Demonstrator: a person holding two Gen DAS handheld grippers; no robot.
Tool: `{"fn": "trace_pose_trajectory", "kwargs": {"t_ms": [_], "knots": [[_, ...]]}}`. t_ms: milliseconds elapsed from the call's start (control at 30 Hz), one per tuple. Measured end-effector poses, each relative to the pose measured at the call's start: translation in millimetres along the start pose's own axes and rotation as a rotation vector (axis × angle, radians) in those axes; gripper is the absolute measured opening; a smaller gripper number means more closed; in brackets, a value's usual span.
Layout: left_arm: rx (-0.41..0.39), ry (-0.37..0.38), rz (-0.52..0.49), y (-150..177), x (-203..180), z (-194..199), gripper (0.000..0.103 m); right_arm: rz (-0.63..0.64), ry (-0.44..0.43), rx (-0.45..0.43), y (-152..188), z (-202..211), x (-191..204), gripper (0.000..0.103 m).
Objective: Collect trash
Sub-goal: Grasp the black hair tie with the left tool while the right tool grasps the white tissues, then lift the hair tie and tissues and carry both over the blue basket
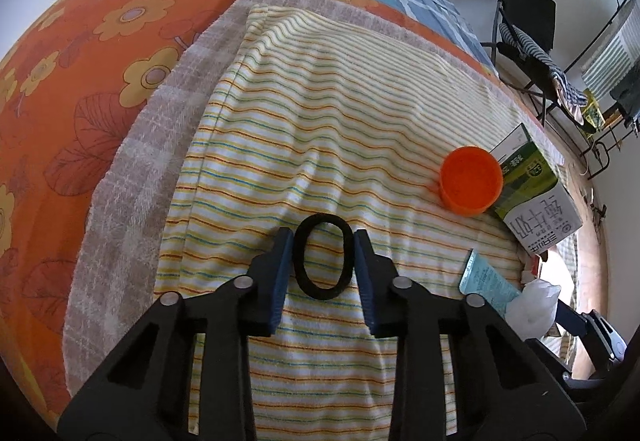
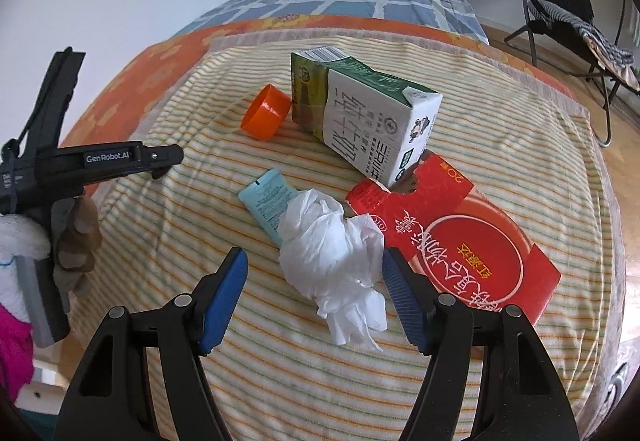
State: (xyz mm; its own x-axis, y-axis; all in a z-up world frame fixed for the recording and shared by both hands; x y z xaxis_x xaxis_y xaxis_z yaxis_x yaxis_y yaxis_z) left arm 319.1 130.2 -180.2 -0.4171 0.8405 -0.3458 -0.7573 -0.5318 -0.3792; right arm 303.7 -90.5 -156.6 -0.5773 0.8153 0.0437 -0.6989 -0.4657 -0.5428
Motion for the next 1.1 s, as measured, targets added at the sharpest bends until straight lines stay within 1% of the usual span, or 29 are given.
{"fn": "trace_pose_trajectory", "kwargs": {"t_ms": [67,100,133,167,233,400,533,833,1100], "knots": [[0.001,0.001,0.003,-0.5,1.1,0.0,0.021,0.009,0.013,0.006,0.1,-1.5,1.0,0.069],[0.001,0.005,0.009,-1.1,2.3,0.2,0.019,0.012,0.014,0.008,0.2,-2.6,1.6,0.066],[-0.001,0.005,0.015,-1.5,3.6,0.9,0.011,0.013,0.014,0.014,1.0,-3.8,2.0,0.059],[-0.003,0.006,0.020,-1.9,4.8,1.4,0.009,0.013,0.011,0.023,1.9,-5.5,2.1,0.056],[-0.003,0.011,0.023,-2.1,6.2,3.0,0.009,0.011,0.000,0.033,2.1,-8.6,0.5,0.042],[-0.017,0.014,0.024,-4.4,9.0,7.9,0.007,-0.004,-0.017,0.022,4.3,-6.6,-2.2,0.030],[-0.027,0.018,0.029,-6.3,8.9,12.3,0.006,-0.007,-0.040,0.002,4.4,-2.1,-2.9,0.024],[-0.048,0.021,0.008,-4.2,0.4,24.6,0.006,-0.009,-0.052,-0.036,1.6,12.4,-1.7,0.023],[-0.066,0.049,-0.007,2.7,-8.3,50.9,0.006,-0.014,-0.081,-0.070,5.9,39.4,0.6,0.023]]}}
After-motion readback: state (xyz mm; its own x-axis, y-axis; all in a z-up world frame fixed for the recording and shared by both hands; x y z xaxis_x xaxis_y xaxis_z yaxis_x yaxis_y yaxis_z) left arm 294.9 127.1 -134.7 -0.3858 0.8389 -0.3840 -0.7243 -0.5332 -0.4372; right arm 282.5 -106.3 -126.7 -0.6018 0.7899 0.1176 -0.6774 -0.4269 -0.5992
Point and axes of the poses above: each gripper's, at about its wrist camera, not at the fingertips, and z roughly against the way its jaws point, x to its left, y to its underside, the point moved 5 cm from there along -z, roughly the way its jaws point, and after that the axes turned 10 degrees about z, right-handed, at the moved point
